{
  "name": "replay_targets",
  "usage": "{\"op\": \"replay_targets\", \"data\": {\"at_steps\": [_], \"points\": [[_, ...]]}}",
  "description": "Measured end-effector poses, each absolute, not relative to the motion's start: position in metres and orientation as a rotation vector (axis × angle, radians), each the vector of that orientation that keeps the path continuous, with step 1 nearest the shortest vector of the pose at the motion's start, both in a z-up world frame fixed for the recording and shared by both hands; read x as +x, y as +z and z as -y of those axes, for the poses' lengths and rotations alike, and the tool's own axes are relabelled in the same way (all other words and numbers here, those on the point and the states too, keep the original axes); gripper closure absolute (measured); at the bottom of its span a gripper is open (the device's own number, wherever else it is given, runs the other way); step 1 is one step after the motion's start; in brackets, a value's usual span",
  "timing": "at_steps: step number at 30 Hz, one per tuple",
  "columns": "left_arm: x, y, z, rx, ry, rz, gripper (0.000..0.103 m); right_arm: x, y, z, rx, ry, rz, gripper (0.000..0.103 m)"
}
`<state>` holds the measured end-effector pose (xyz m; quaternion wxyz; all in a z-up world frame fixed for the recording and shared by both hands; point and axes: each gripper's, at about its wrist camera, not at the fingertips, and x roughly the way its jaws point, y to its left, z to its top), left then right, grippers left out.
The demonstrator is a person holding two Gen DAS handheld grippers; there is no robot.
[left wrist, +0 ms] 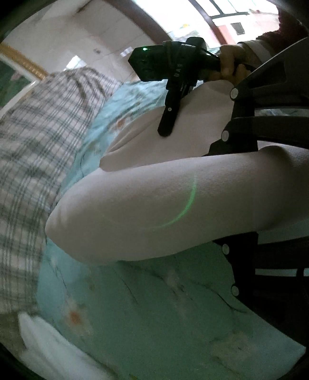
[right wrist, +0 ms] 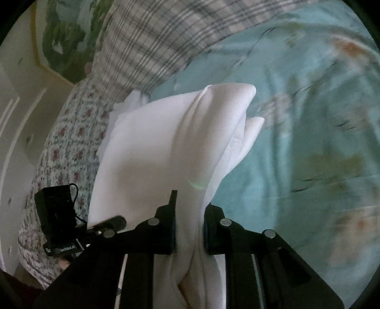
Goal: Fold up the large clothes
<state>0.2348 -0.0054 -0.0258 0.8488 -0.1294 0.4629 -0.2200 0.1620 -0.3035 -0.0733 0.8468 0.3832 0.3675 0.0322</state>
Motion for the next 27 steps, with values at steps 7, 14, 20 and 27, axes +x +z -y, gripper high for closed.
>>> {"op": "replay_targets", "data": {"at_steps": [7,14,20,27], "points": [[0.238,-0.081,-0.023,-0.334,-0.408,-1.032,0.038,0.175,-0.110,0.292,0.819,0.010,-0.862,0.084],[0.228,-0.073,-0.024,-0.289,-0.370,-1.028,0.031,0.173,-0.109,0.294,0.797,-0.043,-0.885,0.070],[0.203,-0.040,-0.033,-0.223,-0.333,-0.955,0.031,0.160,-0.090,0.299,0.757,-0.128,-0.880,0.065],[0.195,0.006,-0.046,-0.278,-0.439,-0.802,0.044,0.154,-0.045,0.301,0.674,-0.169,-0.772,0.065]]}}
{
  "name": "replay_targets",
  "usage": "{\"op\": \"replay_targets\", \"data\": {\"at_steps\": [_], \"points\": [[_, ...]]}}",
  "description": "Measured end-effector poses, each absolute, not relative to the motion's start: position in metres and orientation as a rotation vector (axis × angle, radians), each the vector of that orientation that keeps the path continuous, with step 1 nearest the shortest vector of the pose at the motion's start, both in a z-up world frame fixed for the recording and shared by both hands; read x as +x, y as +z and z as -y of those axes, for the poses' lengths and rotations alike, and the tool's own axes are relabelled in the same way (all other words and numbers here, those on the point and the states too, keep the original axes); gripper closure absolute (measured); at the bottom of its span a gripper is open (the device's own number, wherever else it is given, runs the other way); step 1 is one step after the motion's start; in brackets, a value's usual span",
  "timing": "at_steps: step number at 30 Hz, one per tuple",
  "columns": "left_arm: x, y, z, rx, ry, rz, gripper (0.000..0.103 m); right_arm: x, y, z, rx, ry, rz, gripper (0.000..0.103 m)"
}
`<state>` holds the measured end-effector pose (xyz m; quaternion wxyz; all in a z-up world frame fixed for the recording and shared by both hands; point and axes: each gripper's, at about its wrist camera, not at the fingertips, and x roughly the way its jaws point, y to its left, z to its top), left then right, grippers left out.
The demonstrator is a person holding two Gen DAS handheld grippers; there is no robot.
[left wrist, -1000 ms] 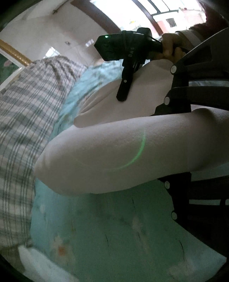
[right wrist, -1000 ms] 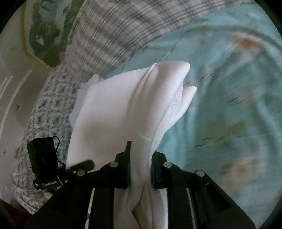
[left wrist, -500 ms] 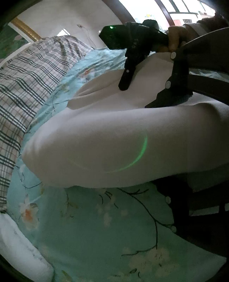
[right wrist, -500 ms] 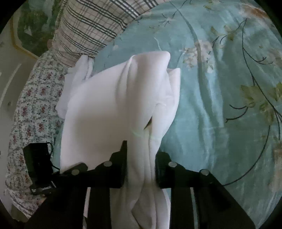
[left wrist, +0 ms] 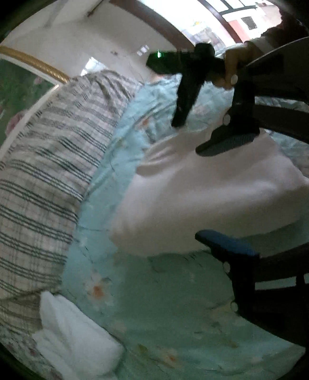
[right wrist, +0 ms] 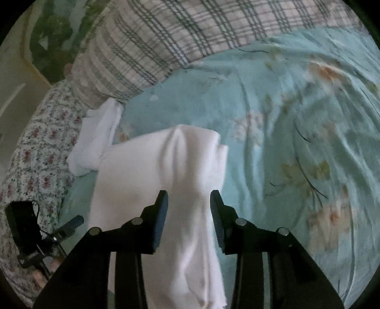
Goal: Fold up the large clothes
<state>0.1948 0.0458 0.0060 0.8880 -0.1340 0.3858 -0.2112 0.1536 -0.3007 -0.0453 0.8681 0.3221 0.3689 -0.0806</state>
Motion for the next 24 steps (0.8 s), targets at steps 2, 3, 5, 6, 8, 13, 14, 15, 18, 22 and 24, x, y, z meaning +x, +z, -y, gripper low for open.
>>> {"op": "replay_targets", "data": {"at_steps": [2,3,5,6,8,13,14,15,18,22,24], "points": [[0.197,0.007,-0.041,-0.252,-0.450,-0.800,0.049,0.166,-0.051,0.300,0.674,-0.172,-0.803,0.065],[0.199,0.006,-0.038,-0.244,-0.456,-0.803,0.049,0.170,-0.054,0.300,0.673,-0.172,-0.813,0.065],[0.202,0.004,-0.029,-0.230,-0.465,-0.813,0.049,0.180,-0.067,0.302,0.694,-0.176,-0.849,0.065],[0.207,0.003,-0.026,-0.226,-0.471,-0.820,0.049,0.183,-0.071,0.304,0.707,-0.171,-0.857,0.065],[0.211,0.000,-0.022,-0.212,-0.475,-0.829,0.049,0.186,-0.073,0.304,0.722,-0.167,-0.855,0.081],[0.215,0.001,-0.017,-0.181,-0.475,-0.829,0.049,0.183,-0.059,0.307,0.698,-0.165,-0.808,0.099],[0.216,0.002,-0.016,-0.173,-0.472,-0.827,0.049,0.182,-0.056,0.309,0.693,-0.173,-0.799,0.099],[0.218,0.003,-0.014,-0.158,-0.471,-0.828,0.049,0.180,-0.053,0.311,0.690,-0.184,-0.787,0.099],[0.222,-0.002,-0.010,-0.119,-0.450,-0.843,0.049,0.184,-0.056,0.316,0.698,-0.204,-0.819,0.099],[0.222,-0.003,-0.009,-0.106,-0.454,-0.844,0.049,0.182,-0.057,0.310,0.648,-0.327,-0.879,0.092],[0.223,-0.001,-0.008,-0.096,-0.451,-0.839,0.050,0.175,-0.038,0.302,0.626,-0.351,-0.807,0.092]]}}
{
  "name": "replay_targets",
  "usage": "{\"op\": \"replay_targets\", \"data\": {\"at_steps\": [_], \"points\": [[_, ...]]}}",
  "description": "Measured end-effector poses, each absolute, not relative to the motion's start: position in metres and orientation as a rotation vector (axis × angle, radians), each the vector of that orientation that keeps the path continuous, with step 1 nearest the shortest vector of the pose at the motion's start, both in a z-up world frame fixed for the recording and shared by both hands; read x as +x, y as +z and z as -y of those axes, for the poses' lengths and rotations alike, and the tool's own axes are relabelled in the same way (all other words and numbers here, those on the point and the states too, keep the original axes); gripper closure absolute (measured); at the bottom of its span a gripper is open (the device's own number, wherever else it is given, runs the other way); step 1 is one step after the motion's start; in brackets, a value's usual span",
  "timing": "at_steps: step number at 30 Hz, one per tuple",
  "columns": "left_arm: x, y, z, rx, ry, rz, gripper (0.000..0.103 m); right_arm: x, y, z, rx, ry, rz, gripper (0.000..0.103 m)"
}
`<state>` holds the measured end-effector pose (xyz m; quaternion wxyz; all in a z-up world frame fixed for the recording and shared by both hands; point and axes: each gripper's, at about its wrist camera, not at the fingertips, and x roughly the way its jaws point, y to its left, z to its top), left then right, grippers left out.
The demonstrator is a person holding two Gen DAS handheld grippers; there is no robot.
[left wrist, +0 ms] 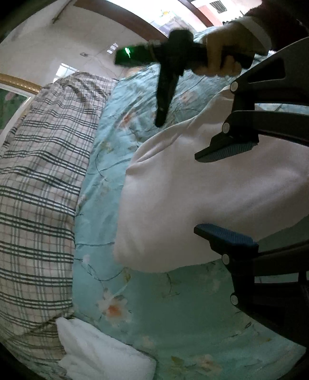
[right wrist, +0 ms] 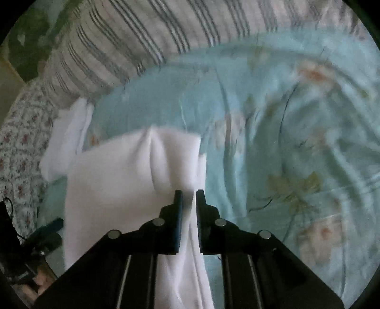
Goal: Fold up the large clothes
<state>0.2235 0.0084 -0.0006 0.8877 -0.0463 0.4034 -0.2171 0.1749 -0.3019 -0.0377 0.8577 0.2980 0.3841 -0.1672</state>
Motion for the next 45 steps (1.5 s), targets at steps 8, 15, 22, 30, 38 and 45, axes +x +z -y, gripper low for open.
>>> {"op": "replay_targets", "data": {"at_steps": [8,15,22,30,38,45], "points": [[0.260,-0.015,-0.004,-0.074,-0.388,-0.873,0.071,0.227,-0.046,0.267,0.614,-0.176,-0.826,0.092],[0.298,-0.064,-0.002,0.002,-0.301,-0.952,0.102,0.232,-0.094,0.299,0.637,-0.251,-0.888,0.103],[0.298,-0.067,0.006,0.059,-0.283,-0.939,0.102,0.237,-0.098,0.303,0.595,-0.249,-0.873,0.103],[0.242,-0.034,-0.013,-0.079,-0.341,-0.924,0.100,0.203,-0.062,0.283,0.616,-0.221,-0.844,0.102],[0.153,-0.023,-0.020,-0.158,-0.474,-0.901,0.100,0.133,-0.050,0.238,0.552,-0.133,-0.879,0.101],[0.139,-0.053,-0.001,-0.028,-0.438,-0.938,0.100,0.105,-0.087,0.229,0.469,-0.197,-0.969,0.103]]}}
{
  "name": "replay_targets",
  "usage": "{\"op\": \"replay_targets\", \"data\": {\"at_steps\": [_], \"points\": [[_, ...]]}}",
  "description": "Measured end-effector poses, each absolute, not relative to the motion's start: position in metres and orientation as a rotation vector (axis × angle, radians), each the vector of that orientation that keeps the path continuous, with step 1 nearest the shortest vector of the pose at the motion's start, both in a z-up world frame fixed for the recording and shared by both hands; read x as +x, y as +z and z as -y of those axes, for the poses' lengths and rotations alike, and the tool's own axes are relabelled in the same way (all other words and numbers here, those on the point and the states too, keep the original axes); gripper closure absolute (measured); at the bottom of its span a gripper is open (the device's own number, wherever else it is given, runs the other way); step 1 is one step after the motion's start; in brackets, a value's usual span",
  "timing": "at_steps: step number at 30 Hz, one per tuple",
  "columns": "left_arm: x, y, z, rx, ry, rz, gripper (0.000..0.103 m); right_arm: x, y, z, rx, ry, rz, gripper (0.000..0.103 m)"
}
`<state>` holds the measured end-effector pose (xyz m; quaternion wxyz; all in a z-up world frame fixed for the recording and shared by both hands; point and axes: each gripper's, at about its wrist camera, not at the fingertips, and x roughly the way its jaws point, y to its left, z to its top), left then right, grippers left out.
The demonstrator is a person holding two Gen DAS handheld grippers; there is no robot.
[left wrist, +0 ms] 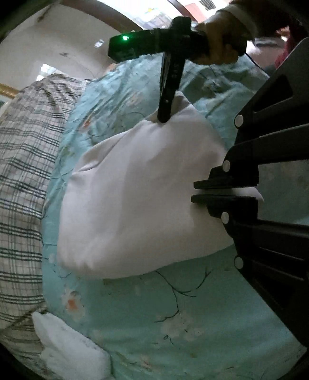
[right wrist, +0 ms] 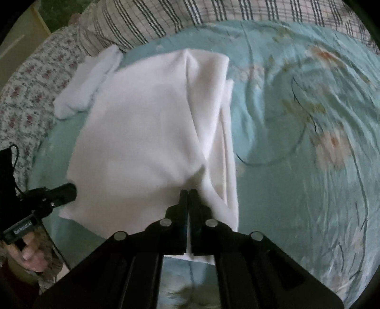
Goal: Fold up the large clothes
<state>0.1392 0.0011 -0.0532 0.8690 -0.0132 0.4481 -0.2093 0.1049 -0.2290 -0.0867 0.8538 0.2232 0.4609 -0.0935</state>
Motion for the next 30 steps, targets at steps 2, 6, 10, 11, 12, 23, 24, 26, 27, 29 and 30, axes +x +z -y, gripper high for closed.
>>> {"op": "replay_targets", "data": {"at_steps": [2,6,10,11,12,23,24,26,27,29,30], "points": [[0.138,-0.056,0.001,-0.012,-0.433,-0.927,0.100,0.100,-0.090,0.231,0.482,-0.202,-0.953,0.103],[0.135,-0.058,0.005,0.006,-0.420,-0.920,0.100,0.096,-0.092,0.226,0.472,-0.220,-0.947,0.103],[0.134,-0.059,0.005,0.025,-0.414,-0.913,0.100,0.092,-0.095,0.218,0.471,-0.235,-0.963,0.103],[0.135,-0.060,0.005,0.021,-0.413,-0.913,0.100,0.089,-0.096,0.216,0.469,-0.237,-0.967,0.103],[0.135,-0.060,0.003,0.015,-0.413,-0.913,0.100,0.088,-0.097,0.216,0.472,-0.238,-0.967,0.103],[0.119,-0.024,-0.033,-0.151,-0.311,-0.866,0.049,0.076,-0.050,0.230,0.561,-0.255,-0.800,0.072],[0.121,-0.025,-0.036,-0.162,-0.296,-0.871,0.049,0.081,-0.049,0.234,0.553,-0.262,-0.799,0.068],[0.127,-0.028,-0.039,-0.178,-0.273,-0.897,0.049,0.090,-0.053,0.241,0.547,-0.275,-0.809,0.068],[0.129,-0.031,-0.040,-0.184,-0.262,-0.910,0.049,0.096,-0.058,0.244,0.558,-0.273,-0.819,0.068],[0.135,-0.034,-0.038,-0.183,-0.253,-0.928,0.048,0.109,-0.069,0.253,0.605,-0.258,-0.845,0.068],[0.138,-0.036,-0.037,-0.184,-0.255,-0.939,0.048,0.115,-0.076,0.259,0.641,-0.248,-0.850,0.068]]}}
